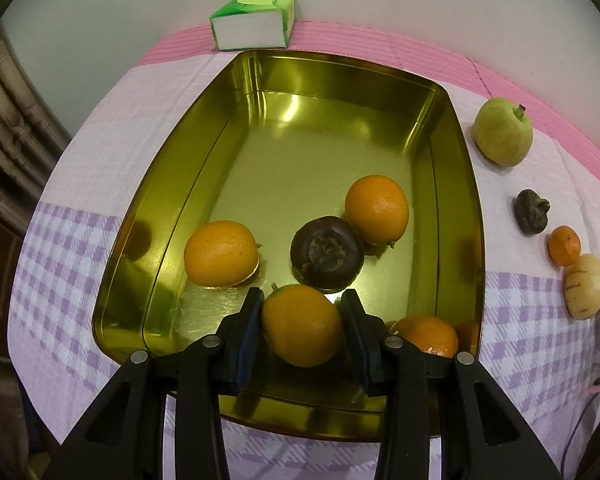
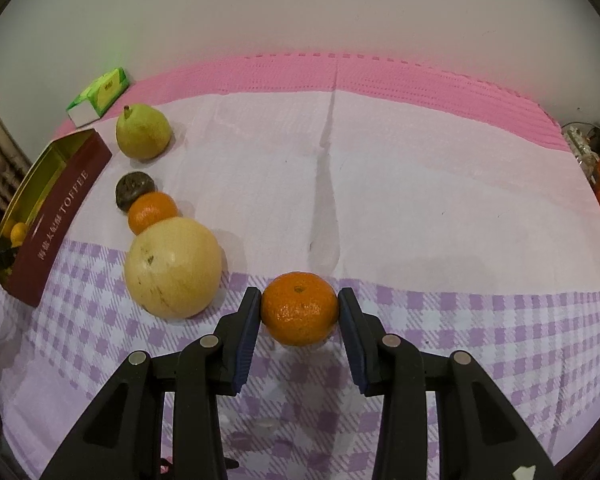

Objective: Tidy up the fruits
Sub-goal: 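Carry the yellow orange into the tin tray and open the left tool, then lower the tangerine into the tin tray and open the right tool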

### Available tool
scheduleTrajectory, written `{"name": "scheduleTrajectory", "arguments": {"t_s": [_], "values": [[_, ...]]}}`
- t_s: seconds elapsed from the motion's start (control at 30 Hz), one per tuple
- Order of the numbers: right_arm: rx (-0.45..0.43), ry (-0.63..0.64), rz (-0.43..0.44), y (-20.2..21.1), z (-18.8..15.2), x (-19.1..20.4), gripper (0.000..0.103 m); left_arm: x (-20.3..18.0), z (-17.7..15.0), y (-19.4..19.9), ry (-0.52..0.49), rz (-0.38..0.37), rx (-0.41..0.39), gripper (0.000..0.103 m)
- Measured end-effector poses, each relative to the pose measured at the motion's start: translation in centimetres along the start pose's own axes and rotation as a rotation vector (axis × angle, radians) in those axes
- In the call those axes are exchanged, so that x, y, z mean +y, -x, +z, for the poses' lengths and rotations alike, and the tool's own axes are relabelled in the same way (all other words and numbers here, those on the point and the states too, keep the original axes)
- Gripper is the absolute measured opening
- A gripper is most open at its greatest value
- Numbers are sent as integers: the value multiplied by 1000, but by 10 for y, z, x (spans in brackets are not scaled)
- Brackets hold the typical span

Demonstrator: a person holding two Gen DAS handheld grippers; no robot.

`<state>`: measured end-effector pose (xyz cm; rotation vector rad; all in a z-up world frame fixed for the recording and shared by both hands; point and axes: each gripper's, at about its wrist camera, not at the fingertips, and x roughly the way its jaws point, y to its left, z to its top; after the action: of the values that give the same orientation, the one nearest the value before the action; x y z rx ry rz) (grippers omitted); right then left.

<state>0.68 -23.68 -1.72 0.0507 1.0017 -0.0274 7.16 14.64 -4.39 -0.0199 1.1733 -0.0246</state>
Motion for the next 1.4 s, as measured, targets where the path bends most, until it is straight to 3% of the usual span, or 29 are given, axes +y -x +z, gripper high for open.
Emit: {"name": "scheduleTrajectory", "arguments": {"t_s": [0.27,0.7,0.9,1.03,1.4], "values": [[-28,-11,-4,9,9,4,37,2,0,1,3,11,3,43],[-54,40,21,17,24,40,37,7,-2,23,4,31,-47,60],[-65,138,76,20,34,88,37,20,2,55,39,15,-124,64],[-55,230,136,18,37,135,37,42,6,79,94,70,-196,71],[-47,456,305,5,49,263,37,108,12,84,305,119,-204,76]]}}
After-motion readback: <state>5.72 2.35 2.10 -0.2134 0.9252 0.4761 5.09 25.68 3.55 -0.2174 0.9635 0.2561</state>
